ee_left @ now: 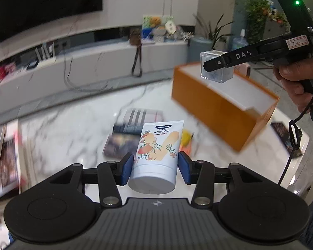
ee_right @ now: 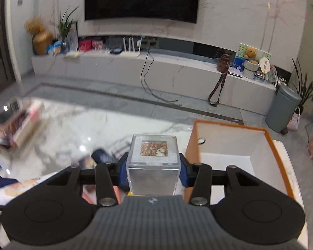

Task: Organize rigid objects
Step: 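Lift the tube and the cube frame and carry both over the orange box, then lower the tube into the box with the left tool while the right tool releases the cube inside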

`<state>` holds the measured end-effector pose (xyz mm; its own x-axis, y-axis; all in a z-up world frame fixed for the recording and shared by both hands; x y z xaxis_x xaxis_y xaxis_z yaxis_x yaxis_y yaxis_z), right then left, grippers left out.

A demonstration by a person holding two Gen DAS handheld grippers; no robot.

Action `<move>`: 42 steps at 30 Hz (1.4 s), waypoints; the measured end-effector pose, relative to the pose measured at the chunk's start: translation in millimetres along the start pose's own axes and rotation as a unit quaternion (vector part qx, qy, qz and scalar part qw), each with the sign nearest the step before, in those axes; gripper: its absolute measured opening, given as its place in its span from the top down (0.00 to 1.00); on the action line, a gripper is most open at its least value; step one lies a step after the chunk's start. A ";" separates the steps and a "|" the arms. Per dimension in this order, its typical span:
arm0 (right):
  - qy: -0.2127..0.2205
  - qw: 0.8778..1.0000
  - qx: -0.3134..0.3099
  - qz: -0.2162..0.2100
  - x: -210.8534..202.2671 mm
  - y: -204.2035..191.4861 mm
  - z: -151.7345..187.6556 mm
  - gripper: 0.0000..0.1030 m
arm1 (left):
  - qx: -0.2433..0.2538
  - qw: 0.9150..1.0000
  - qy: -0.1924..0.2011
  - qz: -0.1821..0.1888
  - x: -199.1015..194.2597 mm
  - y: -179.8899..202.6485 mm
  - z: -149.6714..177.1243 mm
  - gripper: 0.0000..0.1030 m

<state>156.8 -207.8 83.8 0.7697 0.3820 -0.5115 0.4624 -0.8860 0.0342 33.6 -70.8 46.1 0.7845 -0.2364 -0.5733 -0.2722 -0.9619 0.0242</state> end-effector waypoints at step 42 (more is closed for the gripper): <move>-0.113 0.976 0.146 0.112 72.9 221.5 69.9 0.53 | 0.203 0.970 -0.113 0.073 262.5 188.4 -91.3 0.48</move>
<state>284.6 -394.6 -5.9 0.7051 0.1308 -0.6969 0.1222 -0.9905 -0.0624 239.1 -326.6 -25.1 0.5915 -0.2869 -0.7535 -0.6045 -0.7762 -0.1791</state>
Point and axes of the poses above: each gripper's, at about its wrist camera, not at the fingertips, and x roughly the way its jaws point, y to its right, z to its underside, the point moved 2 cm from there along x, roughly the way its jaws point, and after that the axes turned 7 degrees about y, right-handed, at the moved point
